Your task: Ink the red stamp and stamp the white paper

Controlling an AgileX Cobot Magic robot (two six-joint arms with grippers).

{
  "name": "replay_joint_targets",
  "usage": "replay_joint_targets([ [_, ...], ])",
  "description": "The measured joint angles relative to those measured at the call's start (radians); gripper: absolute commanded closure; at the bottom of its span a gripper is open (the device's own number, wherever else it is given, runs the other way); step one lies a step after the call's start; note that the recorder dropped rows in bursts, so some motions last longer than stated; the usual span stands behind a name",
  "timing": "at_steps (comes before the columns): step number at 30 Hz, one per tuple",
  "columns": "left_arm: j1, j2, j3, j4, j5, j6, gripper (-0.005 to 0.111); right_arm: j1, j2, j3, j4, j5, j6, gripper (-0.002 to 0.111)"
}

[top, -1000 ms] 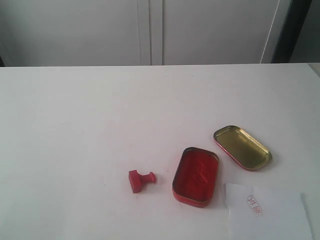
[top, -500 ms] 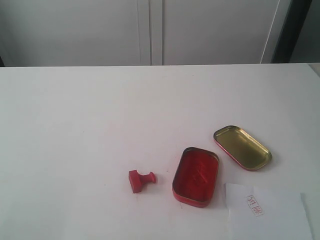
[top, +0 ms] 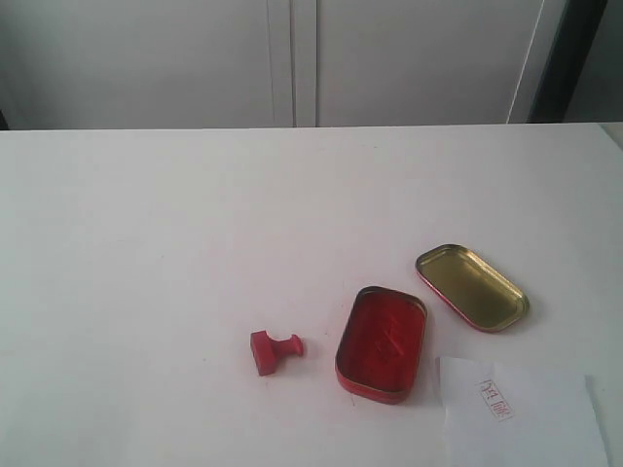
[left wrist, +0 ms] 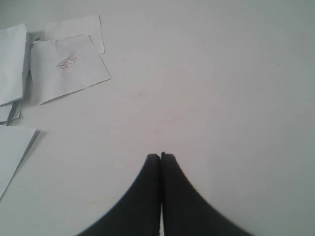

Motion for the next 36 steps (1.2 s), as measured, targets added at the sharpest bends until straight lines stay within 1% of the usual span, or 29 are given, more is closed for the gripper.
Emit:
replay_joint_targets([
  [5,0.000,0.000,0.000,0.000,0.000,0.000,0.107,0.000,0.000,0.001,0.000,0.038,0.000,0.108],
  [36,0.000,0.000,0.000,0.000,0.000,0.000,0.107,0.000,0.000,0.001,0.000,0.040,0.000,0.108],
])
